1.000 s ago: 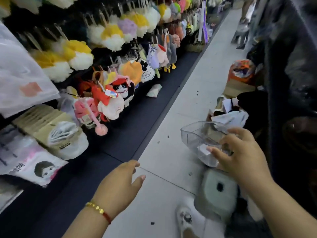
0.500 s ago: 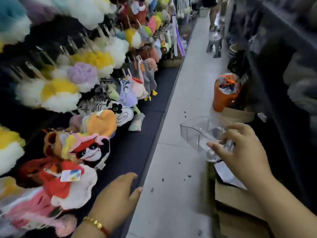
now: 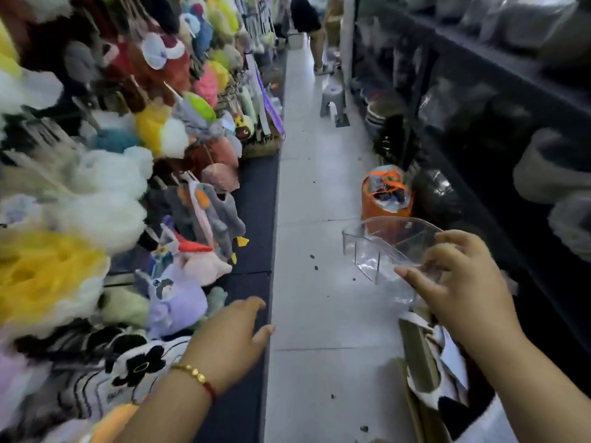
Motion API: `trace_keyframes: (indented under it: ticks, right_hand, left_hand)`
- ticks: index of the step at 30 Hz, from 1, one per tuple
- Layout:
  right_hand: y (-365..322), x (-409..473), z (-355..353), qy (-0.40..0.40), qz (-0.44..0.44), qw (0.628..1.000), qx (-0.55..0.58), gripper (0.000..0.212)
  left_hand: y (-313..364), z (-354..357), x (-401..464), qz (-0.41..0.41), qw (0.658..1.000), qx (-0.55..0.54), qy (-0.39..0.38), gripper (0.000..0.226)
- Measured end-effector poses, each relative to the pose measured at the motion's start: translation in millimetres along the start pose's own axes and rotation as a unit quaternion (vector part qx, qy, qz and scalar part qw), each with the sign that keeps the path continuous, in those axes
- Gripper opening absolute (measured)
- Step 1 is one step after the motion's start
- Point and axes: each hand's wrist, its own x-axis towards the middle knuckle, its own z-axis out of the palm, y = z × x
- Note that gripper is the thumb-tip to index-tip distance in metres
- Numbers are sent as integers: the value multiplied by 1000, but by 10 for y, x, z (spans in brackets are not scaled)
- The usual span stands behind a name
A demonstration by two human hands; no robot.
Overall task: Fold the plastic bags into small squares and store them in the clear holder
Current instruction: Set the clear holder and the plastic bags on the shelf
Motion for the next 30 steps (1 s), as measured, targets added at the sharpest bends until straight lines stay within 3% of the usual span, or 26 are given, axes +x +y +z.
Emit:
trace_keyframes:
  ticks: [4, 10, 20, 25, 30]
  right_hand:
    - [218, 837, 387, 9, 32, 999, -31, 30]
    - [444, 2629, 1094, -11, 32, 999, -29, 31]
    - [291, 5586, 2227, -20, 7, 1000, 12, 29]
    - [380, 6929, 2886, 9, 27, 1000, -8, 31]
    - [444, 8180, 3112, 40, 73, 996, -42, 39]
  left_hand:
    - [31, -227, 1131, 39, 999, 8, -11, 46]
    - [42, -651, 2759, 16, 999, 1, -42, 39]
    - [-155, -1709, 5469, -6, 1000, -29, -8, 50]
    - [-283, -2219, 7310, 26, 999, -22, 14, 47]
    - [-171, -2854, 8898, 47, 997, -47, 32, 48]
